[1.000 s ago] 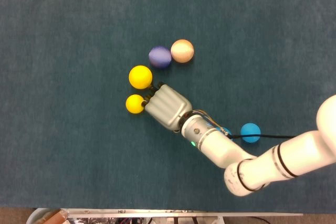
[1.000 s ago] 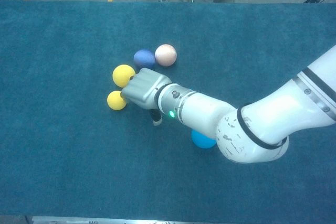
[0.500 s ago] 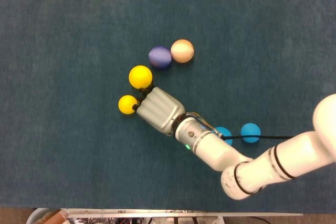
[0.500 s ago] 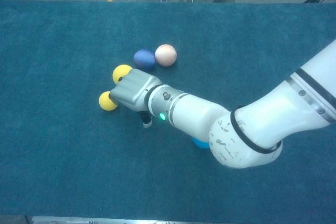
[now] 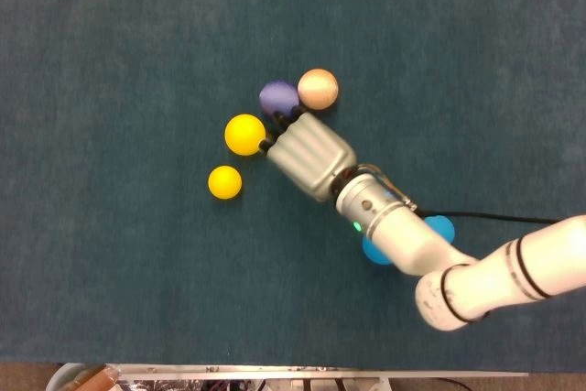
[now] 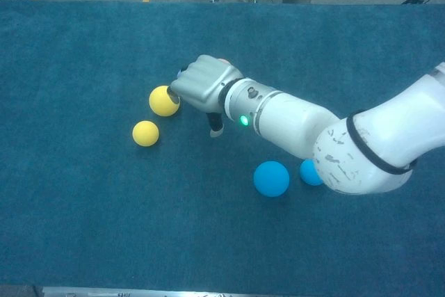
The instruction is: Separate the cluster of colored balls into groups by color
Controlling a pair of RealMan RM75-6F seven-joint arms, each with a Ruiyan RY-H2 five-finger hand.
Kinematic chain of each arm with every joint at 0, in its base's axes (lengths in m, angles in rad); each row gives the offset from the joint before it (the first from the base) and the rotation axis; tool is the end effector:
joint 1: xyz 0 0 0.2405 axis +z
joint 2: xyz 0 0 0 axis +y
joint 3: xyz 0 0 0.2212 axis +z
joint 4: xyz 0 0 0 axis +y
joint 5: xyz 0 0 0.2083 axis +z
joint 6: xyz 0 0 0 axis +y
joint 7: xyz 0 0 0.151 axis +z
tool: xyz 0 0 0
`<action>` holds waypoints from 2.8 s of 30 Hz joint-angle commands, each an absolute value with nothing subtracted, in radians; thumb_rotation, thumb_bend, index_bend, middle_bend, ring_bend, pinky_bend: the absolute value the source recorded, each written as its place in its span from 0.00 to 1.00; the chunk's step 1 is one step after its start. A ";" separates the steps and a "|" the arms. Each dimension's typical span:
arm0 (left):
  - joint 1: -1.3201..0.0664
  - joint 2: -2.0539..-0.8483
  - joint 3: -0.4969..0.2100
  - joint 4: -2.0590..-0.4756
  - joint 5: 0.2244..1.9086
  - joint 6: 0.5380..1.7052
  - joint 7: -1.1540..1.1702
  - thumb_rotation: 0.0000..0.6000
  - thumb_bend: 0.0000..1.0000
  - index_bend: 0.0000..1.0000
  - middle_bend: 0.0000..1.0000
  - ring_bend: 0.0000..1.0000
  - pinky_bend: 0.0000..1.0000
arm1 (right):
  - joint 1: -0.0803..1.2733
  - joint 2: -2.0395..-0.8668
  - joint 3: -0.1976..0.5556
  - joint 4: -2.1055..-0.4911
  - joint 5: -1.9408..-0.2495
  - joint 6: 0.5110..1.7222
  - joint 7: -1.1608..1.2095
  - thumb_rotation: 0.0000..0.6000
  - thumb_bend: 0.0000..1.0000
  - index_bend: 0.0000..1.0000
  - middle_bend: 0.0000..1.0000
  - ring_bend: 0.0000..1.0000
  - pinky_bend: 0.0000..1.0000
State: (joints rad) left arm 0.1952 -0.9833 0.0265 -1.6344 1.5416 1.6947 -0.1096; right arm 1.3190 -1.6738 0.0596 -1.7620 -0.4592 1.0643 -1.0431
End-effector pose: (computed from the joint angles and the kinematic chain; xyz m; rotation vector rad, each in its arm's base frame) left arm -0.3076 0.0867 0.1978 -1.1994 -0.9366 -0.7916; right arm 0.0110 -0.2631 -0.0820 2.3194 -0.4940 0.5661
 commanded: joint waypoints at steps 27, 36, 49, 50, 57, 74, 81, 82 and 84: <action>-0.300 -0.920 -0.001 -1.652 1.776 1.185 -0.316 1.00 0.34 0.21 0.19 0.17 0.18 | 0.894 -0.955 -0.117 -2.099 -0.931 1.234 -0.651 1.00 0.05 0.26 0.30 0.14 0.23; -0.470 -0.990 -0.026 -1.651 1.761 1.018 -0.348 1.00 0.33 0.19 0.15 0.13 0.14 | 0.766 -0.881 -0.131 -2.057 -1.069 1.233 -0.519 1.00 0.05 0.26 0.30 0.14 0.23; -0.664 -1.123 -0.063 -1.618 1.679 0.810 -0.272 0.84 0.30 0.17 0.14 0.13 0.13 | 0.665 -0.865 -0.095 -1.978 -1.155 1.197 -0.413 1.00 0.05 0.26 0.30 0.14 0.23; -0.673 -1.133 -0.065 -1.615 1.670 0.800 -0.262 0.83 0.29 0.17 0.14 0.13 0.13 | 0.659 -0.864 -0.092 -1.973 -1.158 1.195 -0.406 1.00 0.05 0.26 0.30 0.14 0.23; -0.737 -1.208 -0.080 -1.590 1.591 0.721 -0.199 0.79 0.29 0.16 0.14 0.13 0.13 | 0.623 -0.858 -0.068 -1.941 -1.179 1.173 -0.362 1.00 0.05 0.26 0.30 0.14 0.23; -0.808 -1.330 -0.071 -1.501 1.455 0.649 -0.102 0.78 0.30 0.17 0.14 0.13 0.13 | 0.556 -0.844 -0.015 -1.903 -1.213 1.140 -0.306 1.00 0.05 0.26 0.30 0.14 0.23; -0.817 -1.336 -0.056 -1.496 1.431 0.639 -0.091 0.79 0.30 0.18 0.15 0.13 0.13 | 0.540 -0.848 0.004 -1.891 -1.218 1.124 -0.298 1.00 0.05 0.26 0.30 0.14 0.23; -0.818 -1.337 -0.055 -1.496 1.428 0.638 -0.091 0.79 0.30 0.18 0.15 0.13 0.13 | 0.538 -0.849 0.006 -1.890 -1.219 1.122 -0.297 1.00 0.05 0.26 0.30 0.14 0.23; -0.820 -1.341 -0.054 -1.495 1.423 0.640 -0.092 0.79 0.30 0.18 0.15 0.13 0.13 | 0.535 -0.851 0.011 -1.887 -1.220 1.118 -0.297 1.00 0.05 0.26 0.30 0.14 0.23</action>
